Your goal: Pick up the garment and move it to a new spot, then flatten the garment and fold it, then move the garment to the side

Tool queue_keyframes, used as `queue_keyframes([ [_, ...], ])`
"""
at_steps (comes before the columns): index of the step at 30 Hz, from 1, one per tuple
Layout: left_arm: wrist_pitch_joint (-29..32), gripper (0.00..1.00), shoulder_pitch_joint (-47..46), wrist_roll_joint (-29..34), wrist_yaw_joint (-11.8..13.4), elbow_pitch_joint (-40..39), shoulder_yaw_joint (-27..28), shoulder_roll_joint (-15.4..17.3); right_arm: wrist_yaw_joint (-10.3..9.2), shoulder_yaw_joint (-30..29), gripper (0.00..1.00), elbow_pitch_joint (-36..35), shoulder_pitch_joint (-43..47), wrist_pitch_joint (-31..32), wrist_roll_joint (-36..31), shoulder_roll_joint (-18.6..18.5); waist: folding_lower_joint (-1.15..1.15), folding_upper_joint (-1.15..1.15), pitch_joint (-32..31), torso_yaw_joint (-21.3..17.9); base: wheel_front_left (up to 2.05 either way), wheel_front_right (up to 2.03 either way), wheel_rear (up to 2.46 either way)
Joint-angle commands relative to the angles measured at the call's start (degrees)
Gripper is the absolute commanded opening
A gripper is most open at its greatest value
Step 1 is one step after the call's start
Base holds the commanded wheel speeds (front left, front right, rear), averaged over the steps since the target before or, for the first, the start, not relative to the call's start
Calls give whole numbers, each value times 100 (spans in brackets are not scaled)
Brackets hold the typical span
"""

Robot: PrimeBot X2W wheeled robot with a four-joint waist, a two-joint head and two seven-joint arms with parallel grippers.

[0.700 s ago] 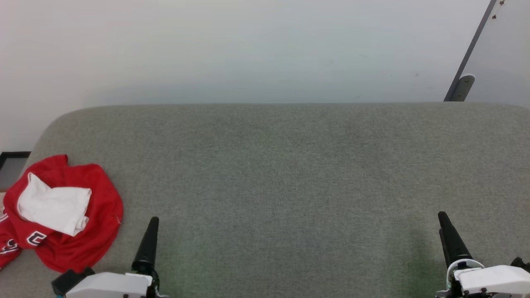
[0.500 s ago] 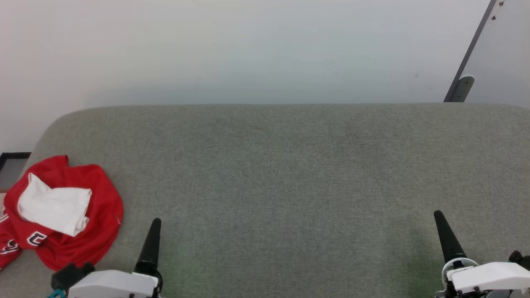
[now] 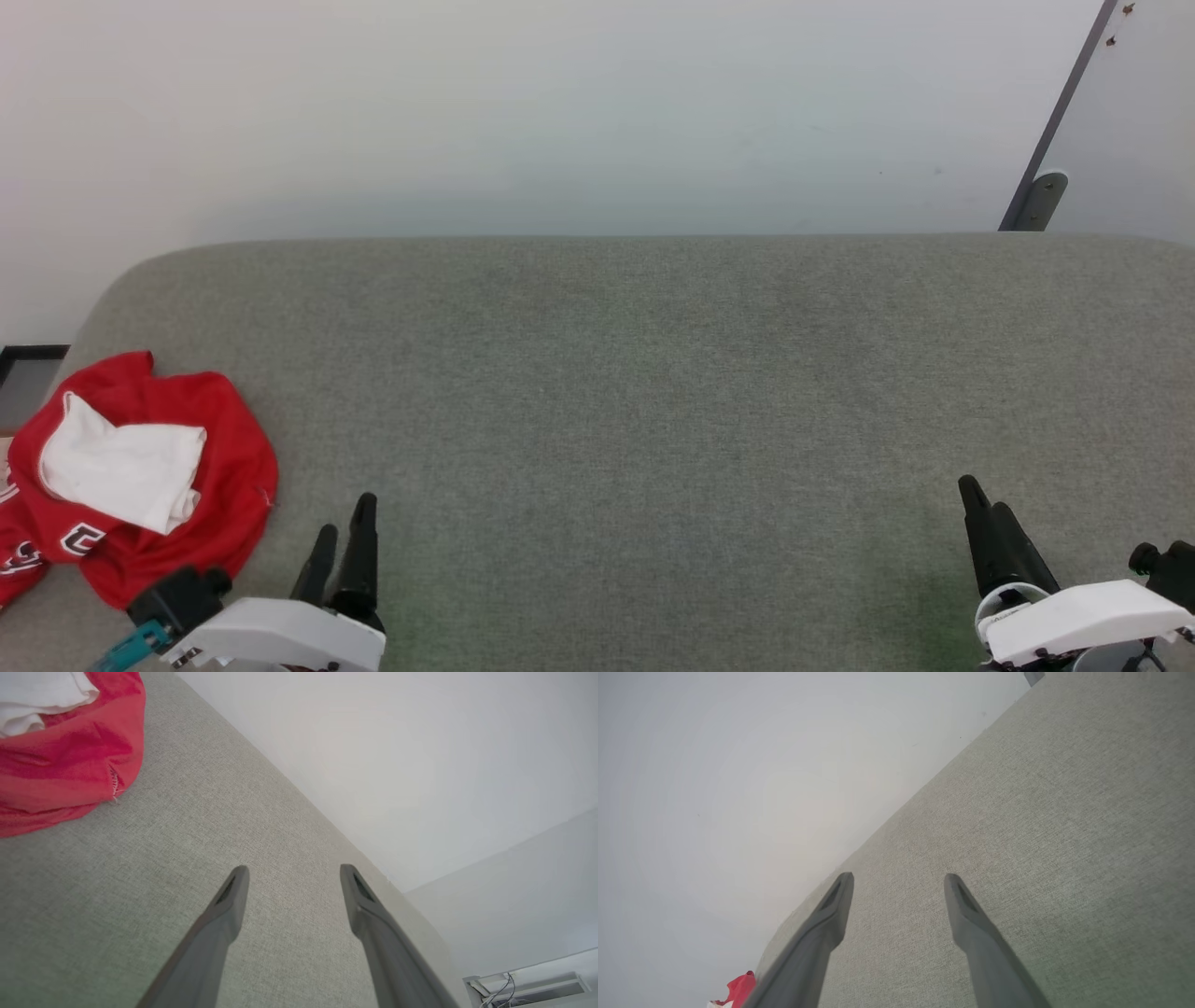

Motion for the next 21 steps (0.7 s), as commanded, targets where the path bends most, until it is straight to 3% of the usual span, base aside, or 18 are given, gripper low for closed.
queue_keyframes([
  [1, -53, 100, -121, 194, 27, -52, -35, 60, -2, 0, 100, -94, -147, -14, -188, -24, 0, 0, 1, 1, 0, 0, 0],
  [21, -389, 100, -151, 1550, -38, -109, -77, 260, -3, -19, 100, -283, -120, -144, -1497, -32, 0, 0, -21, -6, 0, 0, 0],
])
